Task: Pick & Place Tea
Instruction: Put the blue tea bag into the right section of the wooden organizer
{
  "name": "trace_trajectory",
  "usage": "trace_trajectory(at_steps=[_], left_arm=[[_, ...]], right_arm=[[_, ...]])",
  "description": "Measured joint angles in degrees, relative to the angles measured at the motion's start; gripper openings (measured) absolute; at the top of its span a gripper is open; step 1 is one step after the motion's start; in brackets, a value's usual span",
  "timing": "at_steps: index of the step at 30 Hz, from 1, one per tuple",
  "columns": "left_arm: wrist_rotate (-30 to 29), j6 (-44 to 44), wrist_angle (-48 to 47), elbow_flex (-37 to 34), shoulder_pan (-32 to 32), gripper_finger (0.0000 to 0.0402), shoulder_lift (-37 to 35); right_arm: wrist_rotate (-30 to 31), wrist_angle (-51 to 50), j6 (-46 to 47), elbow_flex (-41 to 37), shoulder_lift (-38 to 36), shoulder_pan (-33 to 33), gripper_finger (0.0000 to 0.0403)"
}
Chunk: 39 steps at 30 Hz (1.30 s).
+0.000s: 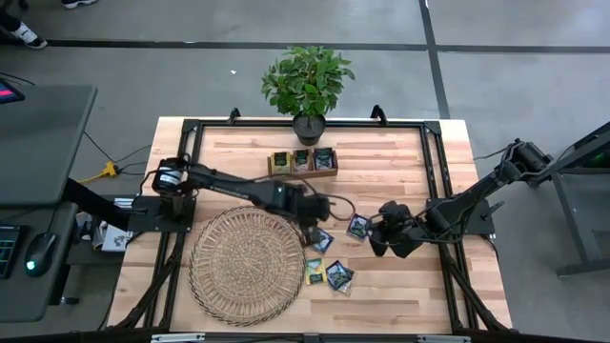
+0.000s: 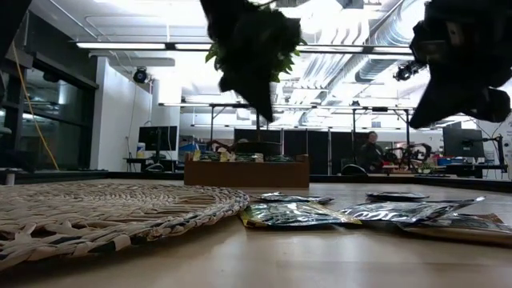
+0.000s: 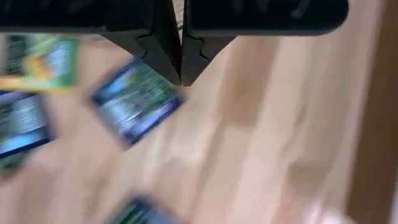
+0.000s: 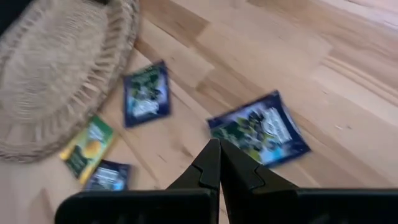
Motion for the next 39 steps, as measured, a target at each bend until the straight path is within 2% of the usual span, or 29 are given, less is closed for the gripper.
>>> trace_trajectory(at_steps=[3,6,9,11,14,19,24,29,33,39], left_arm=[[1.97,-1.36,8.05,0.20,-1.63,0.0001,1.92],[2.83,-3.51,9.97,-0.27,-2.21,0.0001,3.31],[6.16,-6.88,17.27,0.30,-2.08,0.0001,5.30],[8.86,-7.55,17.73,-0.16,-2.05,0.0000,6.35],[11.48,-7.75,23.28,-0.05,-2.05,0.0000,8.19],[12.52,-8.47,24.78,-0.05,-1.40,0.0000,8.39],[13.57,-8.73,26.10,-0.03,2.51,0.0000,8.39],[20.40,-8.74,28.80,-0.01,7.20,0.0000,8.39],[23.50,-7.57,31.36,0.01,9.37,0.0000,8.39],[24.09,-5.15,34.90,0.02,10.03,0.0000,8.39]], right_arm=[[-0.79,-3.30,2.56,-0.06,0.00,-0.02,0.0000],[-1.71,-6.07,2.81,-0.15,0.00,-0.02,0.0000],[-1.87,-8.55,2.76,-0.15,0.00,-0.02,0.0000],[-1.82,-9.26,2.76,-0.15,0.00,-0.02,0.0000],[-2.10,-9.56,2.59,-0.15,0.00,-0.02,0.0000],[-3.16,-9.53,1.65,-0.16,0.00,-0.02,0.0000],[-5.18,-2.39,3.74,-3.87,0.00,0.59,0.0000],[-2.92,7.67,10.18,-8.94,0.00,2.25,0.0000],[-1.19,9.63,12.35,-9.09,0.00,1.84,0.0000],[-3.69,12.48,11.65,-9.05,2.70,0.29,0.0000]])
